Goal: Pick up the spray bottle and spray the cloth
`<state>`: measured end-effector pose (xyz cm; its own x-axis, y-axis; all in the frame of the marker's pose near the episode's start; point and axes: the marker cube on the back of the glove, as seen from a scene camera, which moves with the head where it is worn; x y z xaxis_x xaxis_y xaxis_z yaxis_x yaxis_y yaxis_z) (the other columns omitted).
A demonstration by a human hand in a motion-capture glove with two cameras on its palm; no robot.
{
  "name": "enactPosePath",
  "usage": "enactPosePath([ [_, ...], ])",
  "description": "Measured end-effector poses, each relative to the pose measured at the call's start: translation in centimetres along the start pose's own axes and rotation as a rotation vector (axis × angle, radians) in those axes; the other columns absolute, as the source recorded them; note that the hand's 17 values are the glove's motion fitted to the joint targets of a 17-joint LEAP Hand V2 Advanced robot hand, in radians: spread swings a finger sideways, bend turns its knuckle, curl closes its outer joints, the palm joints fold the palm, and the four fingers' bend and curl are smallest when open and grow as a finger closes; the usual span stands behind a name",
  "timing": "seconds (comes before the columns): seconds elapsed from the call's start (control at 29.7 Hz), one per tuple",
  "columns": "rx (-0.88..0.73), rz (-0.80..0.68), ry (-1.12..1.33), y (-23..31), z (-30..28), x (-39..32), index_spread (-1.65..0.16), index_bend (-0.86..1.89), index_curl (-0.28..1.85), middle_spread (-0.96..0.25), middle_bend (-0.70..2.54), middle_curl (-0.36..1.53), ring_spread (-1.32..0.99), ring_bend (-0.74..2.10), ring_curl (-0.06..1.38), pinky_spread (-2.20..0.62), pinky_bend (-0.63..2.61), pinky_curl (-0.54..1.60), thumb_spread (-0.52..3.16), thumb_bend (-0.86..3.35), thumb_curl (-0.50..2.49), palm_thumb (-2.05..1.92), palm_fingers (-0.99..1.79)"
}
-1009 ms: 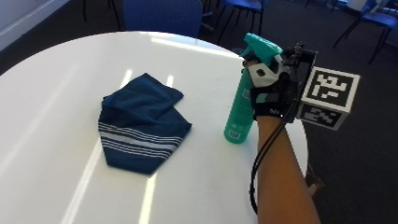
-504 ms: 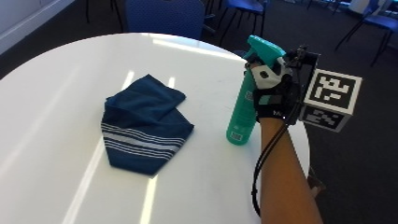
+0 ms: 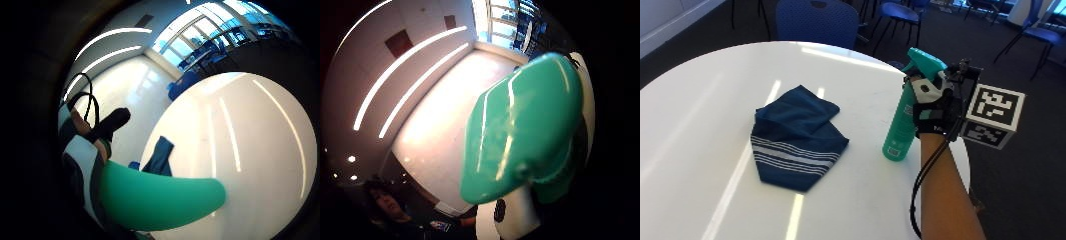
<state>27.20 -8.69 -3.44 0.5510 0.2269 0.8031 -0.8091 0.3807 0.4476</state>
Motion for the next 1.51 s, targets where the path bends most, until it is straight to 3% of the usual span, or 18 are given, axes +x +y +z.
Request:
enactPosePath([
  [0.37,-0.017,-0.001,-0.004,0.0,-0.1,0.9,-0.30,0.28,0.56,-0.24,0.45,0.51,-0.22,0.57,0.46,-0.27,0.45,0.39,0.32,-0.03,0.77,0.92,1.35],
  [0.84,-0.281,-0.135,0.080,-1.2,4.3,-4.1,-0.29,0.29,0.57,-0.23,0.45,0.51,-0.21,0.58,0.46,-0.25,0.45,0.38,0.31,-0.03,0.78,0.92,1.34],
  [1.11,-0.569,-0.370,0.426,-1.9,7.1,-8.1,-0.29,0.29,0.57,-0.23,0.46,0.51,-0.21,0.58,0.46,-0.24,0.43,0.38,0.31,-0.03,0.79,0.92,1.34],
  [1.51,-0.748,-0.469,0.752,-1.3,9.9,-9.6,-0.29,0.29,0.57,-0.23,0.47,0.51,-0.21,0.58,0.46,-0.23,0.43,0.38,0.31,-0.03,0.79,0.92,1.34],
])
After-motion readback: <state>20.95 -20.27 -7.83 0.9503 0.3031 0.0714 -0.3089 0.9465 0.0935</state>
